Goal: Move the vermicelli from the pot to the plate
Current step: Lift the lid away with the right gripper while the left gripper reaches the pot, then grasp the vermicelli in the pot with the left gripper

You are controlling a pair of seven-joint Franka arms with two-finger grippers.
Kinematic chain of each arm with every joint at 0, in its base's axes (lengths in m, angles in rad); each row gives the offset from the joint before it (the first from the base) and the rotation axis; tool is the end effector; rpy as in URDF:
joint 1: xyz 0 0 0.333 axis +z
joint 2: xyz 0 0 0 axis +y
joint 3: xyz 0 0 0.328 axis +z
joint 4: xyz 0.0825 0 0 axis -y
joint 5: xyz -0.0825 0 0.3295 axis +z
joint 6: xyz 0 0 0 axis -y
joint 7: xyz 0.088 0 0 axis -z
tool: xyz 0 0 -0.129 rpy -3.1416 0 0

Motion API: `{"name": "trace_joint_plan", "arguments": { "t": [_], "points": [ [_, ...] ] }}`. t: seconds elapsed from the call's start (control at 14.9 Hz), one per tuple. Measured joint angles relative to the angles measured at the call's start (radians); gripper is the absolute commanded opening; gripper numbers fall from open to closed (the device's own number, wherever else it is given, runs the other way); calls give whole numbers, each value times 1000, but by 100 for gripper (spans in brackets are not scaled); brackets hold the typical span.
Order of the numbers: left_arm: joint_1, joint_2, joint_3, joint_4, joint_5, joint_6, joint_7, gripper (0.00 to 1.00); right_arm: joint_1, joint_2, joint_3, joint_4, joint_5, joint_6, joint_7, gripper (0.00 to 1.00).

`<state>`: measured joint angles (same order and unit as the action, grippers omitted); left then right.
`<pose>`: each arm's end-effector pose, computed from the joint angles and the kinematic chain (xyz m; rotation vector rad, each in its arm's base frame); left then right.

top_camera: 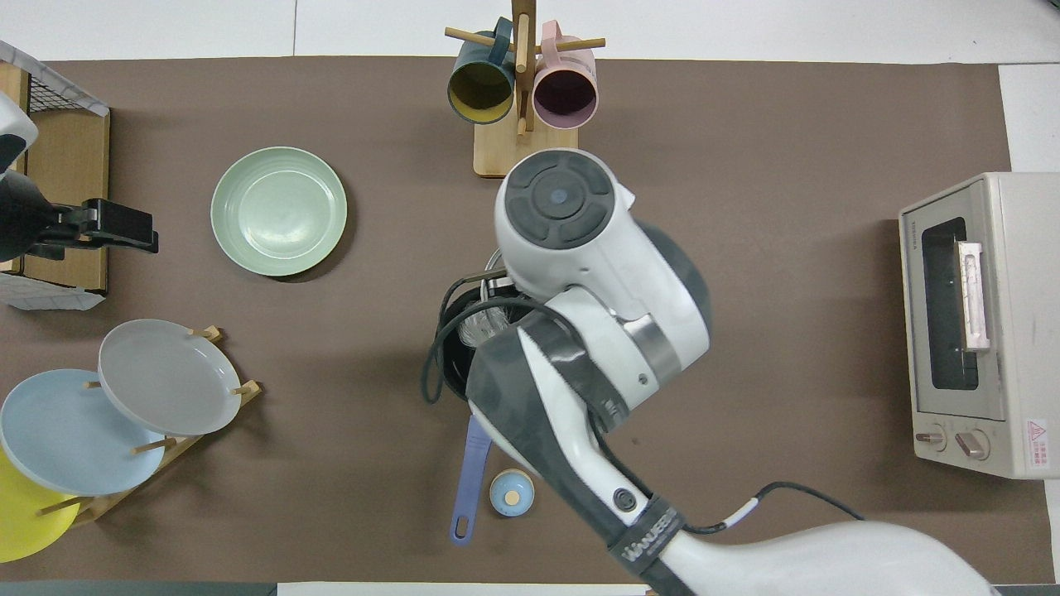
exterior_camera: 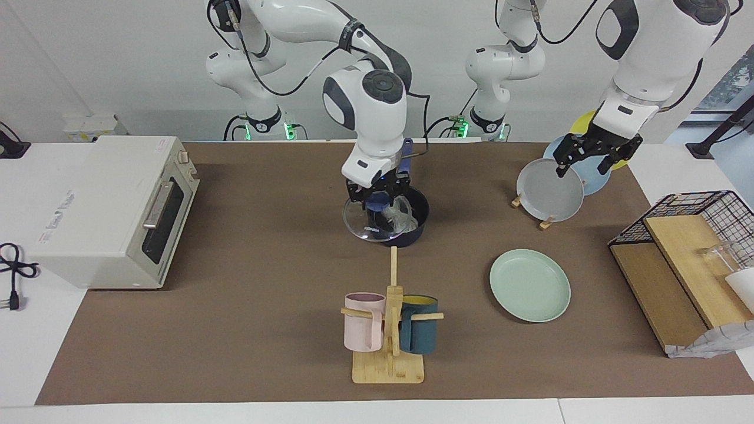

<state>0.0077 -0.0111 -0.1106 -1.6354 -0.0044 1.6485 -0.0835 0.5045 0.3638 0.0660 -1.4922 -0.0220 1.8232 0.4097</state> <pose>0.5007 -0.0526 0.5998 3.1358 -0.0300 0.0372 0.5235 0.3264 0.4652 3.1179 0.2542 -0.0459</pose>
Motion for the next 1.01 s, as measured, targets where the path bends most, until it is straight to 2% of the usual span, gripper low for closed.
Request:
{"name": "trace_joint_plan", "arguments": {
  "t": [0.2,0.34,0.47,0.6,0.74,1.01],
  "points": [
    [-35,0,-13,-18,-11,4,-38,100,-90,-1,-2,0,0,-13,-141,56],
    [-129,1,-19,-67,-23,60,-178,100,-152,-1,-3,-2,0,-13,-243,56],
    [-271,10,-26,-157,-35,187,-355,100,-223,0,-4,-4,0,-13,-346,56],
    [-412,55,-31,-240,-37,320,-499,100,-285,1,-4,-9,0,-4,-430,56],
    [-505,126,-33,-283,-37,421,-582,100,-338,2,-4,-33,0,34,-498,56],
    [-551,209,-28,-313,-37,512,-628,100,-425,28,-5,-88,-1,126,-615,56]
  ]
}}
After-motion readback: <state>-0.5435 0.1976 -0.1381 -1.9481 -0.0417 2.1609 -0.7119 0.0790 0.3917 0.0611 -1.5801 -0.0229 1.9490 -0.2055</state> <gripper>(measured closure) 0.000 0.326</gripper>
